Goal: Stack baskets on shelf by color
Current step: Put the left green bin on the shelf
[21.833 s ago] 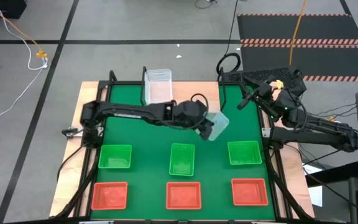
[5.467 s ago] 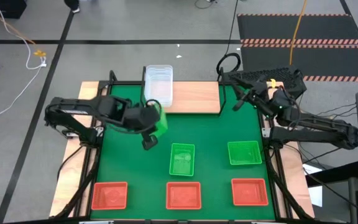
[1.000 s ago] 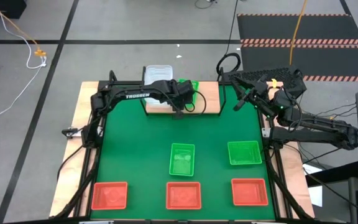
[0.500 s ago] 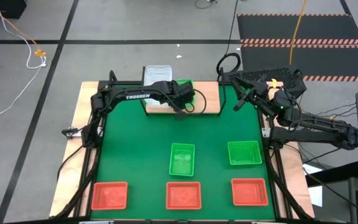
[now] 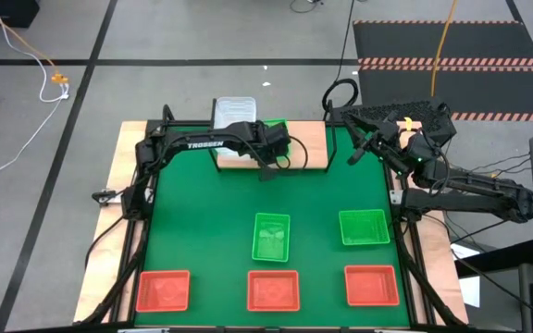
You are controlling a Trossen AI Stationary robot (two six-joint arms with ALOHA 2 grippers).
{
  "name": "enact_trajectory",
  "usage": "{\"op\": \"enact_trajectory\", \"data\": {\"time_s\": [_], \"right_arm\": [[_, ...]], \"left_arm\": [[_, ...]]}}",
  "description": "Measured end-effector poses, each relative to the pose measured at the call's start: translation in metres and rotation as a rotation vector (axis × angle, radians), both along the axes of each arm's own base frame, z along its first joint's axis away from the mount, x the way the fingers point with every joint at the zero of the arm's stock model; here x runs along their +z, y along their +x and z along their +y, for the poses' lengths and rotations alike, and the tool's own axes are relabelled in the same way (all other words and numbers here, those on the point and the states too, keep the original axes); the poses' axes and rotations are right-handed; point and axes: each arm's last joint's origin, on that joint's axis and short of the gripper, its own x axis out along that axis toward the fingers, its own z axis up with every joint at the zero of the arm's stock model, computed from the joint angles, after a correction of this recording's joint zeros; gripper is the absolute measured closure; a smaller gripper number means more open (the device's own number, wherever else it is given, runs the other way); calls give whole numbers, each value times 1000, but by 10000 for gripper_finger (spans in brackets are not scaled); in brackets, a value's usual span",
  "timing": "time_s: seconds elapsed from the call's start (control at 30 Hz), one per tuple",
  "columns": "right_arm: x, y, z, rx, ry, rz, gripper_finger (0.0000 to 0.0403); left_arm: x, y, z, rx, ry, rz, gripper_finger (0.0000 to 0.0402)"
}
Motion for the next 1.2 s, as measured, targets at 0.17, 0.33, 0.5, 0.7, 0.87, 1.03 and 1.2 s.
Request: {"op": "enact_trajectory", "data": {"time_s": [0.17, 0.33, 0.5, 0.7, 0.87, 1.03, 1.2], "right_arm": [[0, 0, 0, 0, 1, 2, 291], [0, 0, 0, 0, 1, 2, 291], [0, 0, 0, -2, -9, 10, 291], [0, 0, 0, -2, -10, 11, 291], [0, 0, 0, -2, -10, 12, 291], [0, 0, 0, -2, -10, 12, 291], [0, 0, 0, -2, -11, 11, 291]], "left_arm": [[0, 0, 0, -47, 15, 17, 370], [0, -1, 0, -100, 30, 39, 368], [0, -1, 0, -99, 30, 39, 370], [0, -1, 0, -86, 26, 35, 369], [0, -1, 0, -82, 24, 34, 368], [8, -2, -3, -64, 61, 19, 360], [22, -5, -8, -53, 90, -16, 310]]}}
